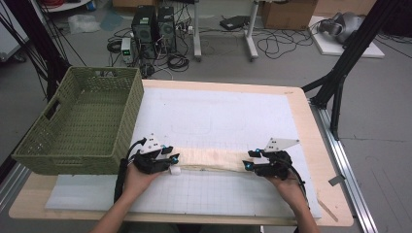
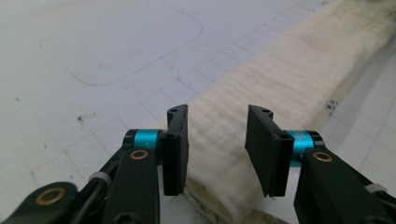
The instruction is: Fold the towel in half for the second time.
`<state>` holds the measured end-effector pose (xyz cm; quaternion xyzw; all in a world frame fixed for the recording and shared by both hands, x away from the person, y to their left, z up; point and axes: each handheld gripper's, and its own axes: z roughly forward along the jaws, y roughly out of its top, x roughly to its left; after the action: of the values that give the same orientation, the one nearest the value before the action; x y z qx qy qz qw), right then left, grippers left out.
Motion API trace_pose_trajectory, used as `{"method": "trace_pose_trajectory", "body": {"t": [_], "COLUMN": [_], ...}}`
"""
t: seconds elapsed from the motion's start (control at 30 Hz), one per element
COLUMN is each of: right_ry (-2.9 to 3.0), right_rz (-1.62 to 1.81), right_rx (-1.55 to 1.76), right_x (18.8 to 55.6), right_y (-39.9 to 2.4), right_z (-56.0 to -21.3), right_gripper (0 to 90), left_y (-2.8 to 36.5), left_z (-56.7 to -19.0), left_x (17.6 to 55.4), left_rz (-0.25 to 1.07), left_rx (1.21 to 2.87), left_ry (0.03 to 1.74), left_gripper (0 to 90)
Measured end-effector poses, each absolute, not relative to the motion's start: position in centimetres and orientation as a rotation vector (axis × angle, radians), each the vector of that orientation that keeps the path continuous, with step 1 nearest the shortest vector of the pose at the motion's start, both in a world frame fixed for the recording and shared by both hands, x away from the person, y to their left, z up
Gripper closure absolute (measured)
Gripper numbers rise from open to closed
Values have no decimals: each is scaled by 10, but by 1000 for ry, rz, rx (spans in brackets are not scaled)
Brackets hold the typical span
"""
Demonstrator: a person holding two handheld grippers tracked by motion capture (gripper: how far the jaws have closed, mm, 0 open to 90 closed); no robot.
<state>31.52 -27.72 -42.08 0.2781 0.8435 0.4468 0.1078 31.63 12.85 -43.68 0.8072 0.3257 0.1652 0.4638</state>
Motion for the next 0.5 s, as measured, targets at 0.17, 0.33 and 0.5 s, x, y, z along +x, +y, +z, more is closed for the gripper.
{"method": "trace_pose_trajectory", "body": {"t": [0.17, 0.33, 0.5], "right_ry": [2489, 2554, 2582], "right_rz": [1303, 1263, 1190], "right_rx": [832, 857, 895], "right_x": [329, 341, 346], "right_y": [-259, -245, -243], "right_z": [-415, -425, -432], "right_gripper": [577, 771, 842], "left_y": [120, 120, 120], "left_z": [-431, -441, -445], "left_x": [323, 334, 336], "left_rz": [443, 408, 417], "left_rx": [1975, 2023, 2060], "left_ry": [789, 872, 892], "left_gripper": [621, 750, 823]}}
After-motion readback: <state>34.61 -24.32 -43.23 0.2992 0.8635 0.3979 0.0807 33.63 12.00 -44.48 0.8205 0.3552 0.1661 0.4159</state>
